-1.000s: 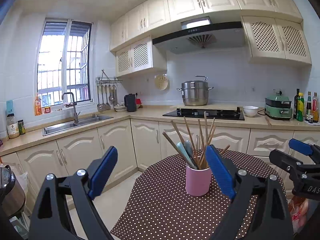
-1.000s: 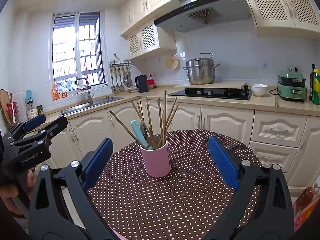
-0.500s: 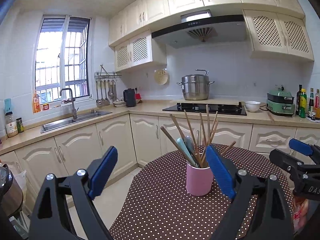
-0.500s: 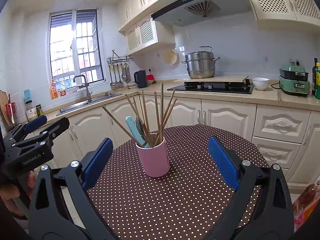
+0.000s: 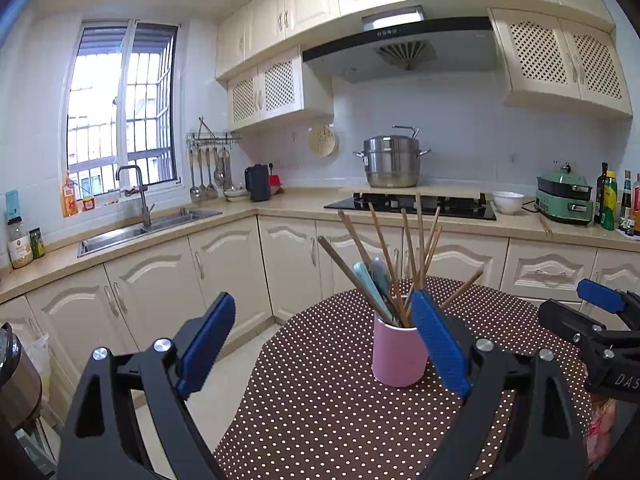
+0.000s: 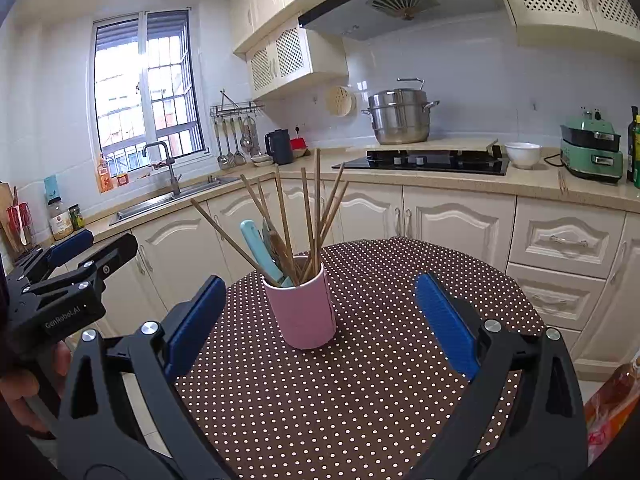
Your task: Organize utensils
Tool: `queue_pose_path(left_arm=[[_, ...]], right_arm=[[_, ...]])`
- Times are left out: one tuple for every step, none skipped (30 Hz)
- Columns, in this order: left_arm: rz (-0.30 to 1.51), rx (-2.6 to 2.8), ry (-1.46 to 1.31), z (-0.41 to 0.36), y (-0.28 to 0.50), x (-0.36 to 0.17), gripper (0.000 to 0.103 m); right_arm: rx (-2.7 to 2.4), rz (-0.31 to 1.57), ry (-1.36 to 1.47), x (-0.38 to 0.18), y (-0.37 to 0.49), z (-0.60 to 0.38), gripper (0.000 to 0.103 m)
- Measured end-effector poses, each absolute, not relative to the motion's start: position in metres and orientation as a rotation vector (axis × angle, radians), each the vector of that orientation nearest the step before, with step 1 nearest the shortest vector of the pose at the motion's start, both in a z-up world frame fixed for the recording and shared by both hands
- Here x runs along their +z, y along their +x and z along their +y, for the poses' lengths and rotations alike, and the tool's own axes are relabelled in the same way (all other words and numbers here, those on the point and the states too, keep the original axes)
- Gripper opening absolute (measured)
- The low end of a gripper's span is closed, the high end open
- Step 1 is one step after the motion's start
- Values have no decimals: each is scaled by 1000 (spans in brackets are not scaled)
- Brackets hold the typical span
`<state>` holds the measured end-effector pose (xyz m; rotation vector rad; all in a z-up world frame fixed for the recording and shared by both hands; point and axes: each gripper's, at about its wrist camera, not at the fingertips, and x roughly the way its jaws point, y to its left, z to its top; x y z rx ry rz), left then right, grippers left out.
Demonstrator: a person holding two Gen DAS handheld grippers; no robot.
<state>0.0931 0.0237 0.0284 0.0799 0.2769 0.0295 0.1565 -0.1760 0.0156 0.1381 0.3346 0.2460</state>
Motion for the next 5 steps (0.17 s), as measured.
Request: queue_pose_path(left_arm=[[286, 31, 79, 24, 96, 26, 88], [298, 32, 76, 24, 100, 23, 88], [307, 34, 73, 23, 103, 21, 88], [321, 38, 70, 24, 108, 17, 88], [343, 43, 68, 24, 114, 13, 88]], right_arm=[[245, 340, 140, 14, 159, -177, 94], [244, 348, 140, 11, 161, -177, 94], [242, 356, 138, 9, 164, -178, 94], [236, 368, 134, 5, 169, -179, 94], [230, 384, 130, 1, 174, -180, 94]])
